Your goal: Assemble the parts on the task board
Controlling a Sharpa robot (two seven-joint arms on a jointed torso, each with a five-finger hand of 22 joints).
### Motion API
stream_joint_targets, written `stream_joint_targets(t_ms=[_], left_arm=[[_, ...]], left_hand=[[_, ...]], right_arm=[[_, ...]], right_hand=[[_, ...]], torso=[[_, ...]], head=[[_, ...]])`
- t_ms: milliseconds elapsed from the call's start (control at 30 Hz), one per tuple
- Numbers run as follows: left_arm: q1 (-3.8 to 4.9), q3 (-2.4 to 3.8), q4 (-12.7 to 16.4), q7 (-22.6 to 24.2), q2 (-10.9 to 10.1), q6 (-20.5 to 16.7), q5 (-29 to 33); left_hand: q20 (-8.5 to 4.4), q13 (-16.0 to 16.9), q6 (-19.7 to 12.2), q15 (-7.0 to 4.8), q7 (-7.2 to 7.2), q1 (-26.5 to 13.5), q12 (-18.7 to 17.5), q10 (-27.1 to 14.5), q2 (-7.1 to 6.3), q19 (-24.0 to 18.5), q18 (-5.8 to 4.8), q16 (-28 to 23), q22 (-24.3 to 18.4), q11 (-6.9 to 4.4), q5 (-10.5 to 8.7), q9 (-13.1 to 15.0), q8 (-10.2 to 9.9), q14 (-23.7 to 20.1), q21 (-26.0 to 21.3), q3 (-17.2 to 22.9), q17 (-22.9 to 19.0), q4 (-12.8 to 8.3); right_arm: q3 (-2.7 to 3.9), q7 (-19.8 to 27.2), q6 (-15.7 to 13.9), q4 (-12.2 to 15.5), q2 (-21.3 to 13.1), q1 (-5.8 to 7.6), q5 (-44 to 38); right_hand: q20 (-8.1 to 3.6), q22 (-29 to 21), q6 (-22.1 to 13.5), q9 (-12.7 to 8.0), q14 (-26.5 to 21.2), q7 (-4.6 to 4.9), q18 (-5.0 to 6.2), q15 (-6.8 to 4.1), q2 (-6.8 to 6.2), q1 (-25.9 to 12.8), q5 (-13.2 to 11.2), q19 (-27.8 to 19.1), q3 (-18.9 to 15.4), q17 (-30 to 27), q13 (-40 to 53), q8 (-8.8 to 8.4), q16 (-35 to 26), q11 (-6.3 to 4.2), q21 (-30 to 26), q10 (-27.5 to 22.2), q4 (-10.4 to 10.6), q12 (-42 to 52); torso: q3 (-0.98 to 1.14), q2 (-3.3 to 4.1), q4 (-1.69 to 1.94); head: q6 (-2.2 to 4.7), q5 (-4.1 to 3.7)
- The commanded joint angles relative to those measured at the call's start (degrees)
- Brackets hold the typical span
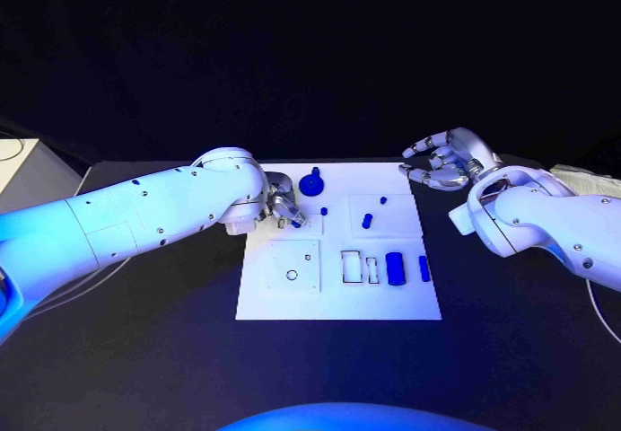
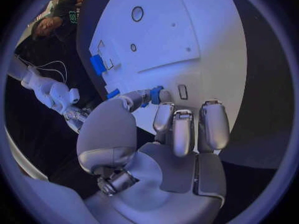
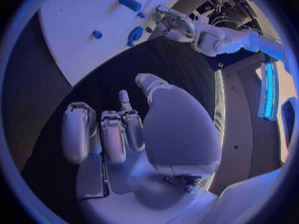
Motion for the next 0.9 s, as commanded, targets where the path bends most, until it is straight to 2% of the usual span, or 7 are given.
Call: stream_joint_targets(t_ms=[33, 733, 900], left_arm=[[-1.29, -0.92, 0.04, -0.83, 0.39, 3.25, 0.65], [-1.29, -0.94, -0.04, -0.84, 0.58, 3.42, 0.53], [-1.29, -0.95, -0.04, -0.83, 0.57, 3.52, 0.52]], left_hand=[[-0.29, 0.01, 1.3, -0.44, -0.92, 0.02, 0.35, -0.04, 0.58, 0.17, -0.72, -0.13, -0.03, -0.3, -0.39, 0.05, -0.26, 5.12, -0.14, -0.41, 12.68, 0.05], [-0.33, 0.19, 1.57, -0.47, -0.97, -0.04, 0.48, 0.0, 0.51, 0.16, -0.71, -0.13, -0.09, -0.34, -1.23, 0.26, -0.55, 5.13, -0.22, -2.35, 12.7, 0.82], [-0.36, 0.13, 1.72, -0.49, -0.96, -0.24, 0.45, -0.07, 0.02, 0.19, -0.71, -0.15, -0.07, -0.34, -1.43, 0.41, -0.8, 5.12, -0.25, -3.97, 12.67, 1.45]], right_arm=[[0.02, 0.17, 0.41, 0.13, -0.06, -0.01, -0.46], [0.02, 0.22, 0.34, 0.23, -0.13, -0.01, -0.46], [0.02, 0.24, 0.31, 0.24, -0.14, -0.01, -0.46]], right_hand=[[0.28, 2.53, -0.03, 0.09, 5.7, -0.04, 0.15, 0.11, -0.28, -0.14, 0.31, 1.95, 0.23, 14.07, 10.52, 0.39, -0.32, 0.07, -0.18, 0.78, -0.08, 0.16], [0.28, 2.37, -0.03, 0.1, 5.67, -0.04, 0.19, 0.11, -0.29, -0.15, 0.31, 1.9, 0.27, 13.97, 10.5, 0.42, -0.38, 0.07, -0.35, 0.78, -0.06, 0.15], [0.28, 2.37, -0.03, 0.1, 5.67, -0.04, 0.19, 0.11, -0.29, -0.15, 0.31, 1.9, 0.27, 13.97, 10.5, 0.42, -0.38, 0.07, -0.35, 0.78, -0.06, 0.15]], torso=[[0.03, 0.0, 0.0], [-0.01, 0.0, 0.06], [-0.03, 0.0, 0.06]], head=[[0.0, -0.02], [-0.12, -0.17], [-0.1, -0.21]])
